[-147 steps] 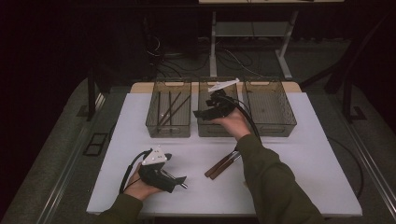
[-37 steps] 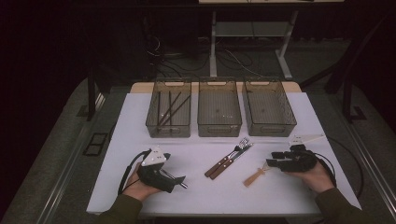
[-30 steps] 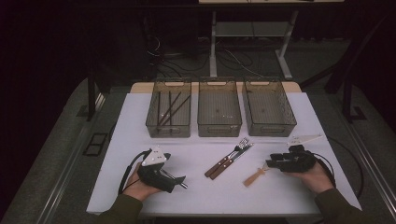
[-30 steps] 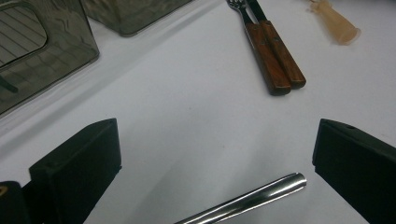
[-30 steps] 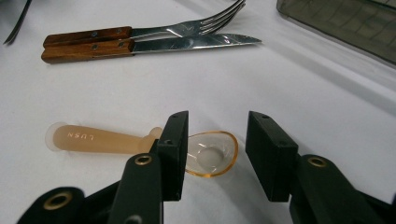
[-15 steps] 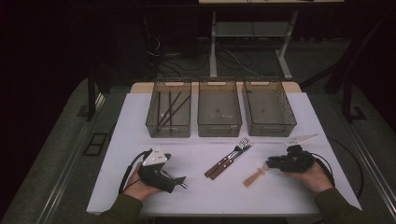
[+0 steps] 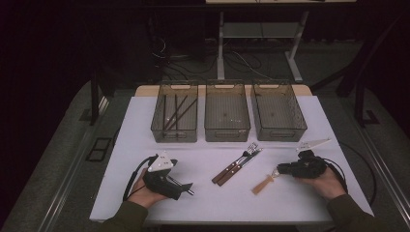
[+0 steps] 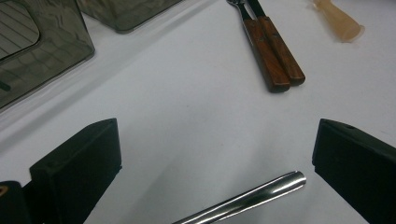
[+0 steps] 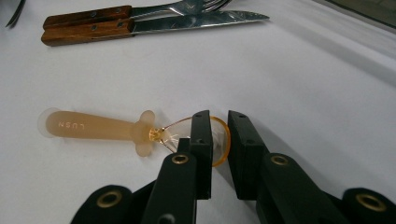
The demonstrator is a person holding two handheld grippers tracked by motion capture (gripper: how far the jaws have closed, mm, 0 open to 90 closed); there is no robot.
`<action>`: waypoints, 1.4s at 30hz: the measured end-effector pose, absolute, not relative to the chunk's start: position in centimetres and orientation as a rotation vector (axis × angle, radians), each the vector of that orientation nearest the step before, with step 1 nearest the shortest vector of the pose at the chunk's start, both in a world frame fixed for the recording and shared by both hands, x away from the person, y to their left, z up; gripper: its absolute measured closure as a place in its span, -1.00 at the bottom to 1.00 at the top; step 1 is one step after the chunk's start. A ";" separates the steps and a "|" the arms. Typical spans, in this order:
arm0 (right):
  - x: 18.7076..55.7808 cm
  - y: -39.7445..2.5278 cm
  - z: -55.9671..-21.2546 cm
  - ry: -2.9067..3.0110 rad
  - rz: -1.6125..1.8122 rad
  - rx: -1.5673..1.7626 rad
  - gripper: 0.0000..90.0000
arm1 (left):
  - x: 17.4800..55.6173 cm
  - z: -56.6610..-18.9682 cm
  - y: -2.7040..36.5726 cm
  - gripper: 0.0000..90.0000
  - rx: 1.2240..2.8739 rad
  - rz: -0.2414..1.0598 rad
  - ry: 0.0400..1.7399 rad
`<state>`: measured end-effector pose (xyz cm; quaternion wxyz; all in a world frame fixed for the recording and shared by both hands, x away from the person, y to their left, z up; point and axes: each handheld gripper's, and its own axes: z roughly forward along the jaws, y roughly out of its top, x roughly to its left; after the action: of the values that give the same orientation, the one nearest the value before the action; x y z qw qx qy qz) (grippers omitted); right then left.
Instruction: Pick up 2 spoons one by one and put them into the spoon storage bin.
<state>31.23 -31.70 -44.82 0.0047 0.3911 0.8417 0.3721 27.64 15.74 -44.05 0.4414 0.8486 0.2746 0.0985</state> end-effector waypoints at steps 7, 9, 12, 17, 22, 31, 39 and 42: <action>31.3 -32.2 -44.4 2.620 1.243 1.246 0.88 | 27.6 -44.0 15.7 -1.00 2.102 0.243 0.681; 31.3 -32.4 -44.2 2.612 1.275 1.256 0.89 | 27.6 -44.0 15.7 -1.00 2.102 0.243 0.680; 31.2 -32.4 -44.1 2.613 1.271 1.254 0.89 | 27.6 -44.0 15.7 -1.00 2.103 0.244 0.679; 31.1 -32.4 -43.7 2.594 1.302 1.238 0.90 | 27.6 -44.0 15.7 -1.00 2.100 0.244 0.680; 31.1 -32.4 -43.4 2.574 1.336 1.234 0.90 | 27.6 -44.0 15.7 -1.00 2.100 0.244 0.681; 31.0 -32.1 -42.8 2.557 1.349 1.228 0.91 | 27.6 -44.0 15.7 -1.00 2.097 0.244 0.681; 31.2 -31.8 -42.3 2.537 1.350 1.221 0.91 | 27.6 -44.0 15.8 -1.00 2.092 0.239 0.682; 31.4 -31.8 -42.1 2.523 1.357 1.229 0.91 | 27.6 -44.0 15.8 -1.00 2.094 0.235 0.679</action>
<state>31.36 -31.79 -42.08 0.0120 0.3943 0.8093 0.4351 27.60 15.82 -44.02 0.4476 0.8458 0.2742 0.0950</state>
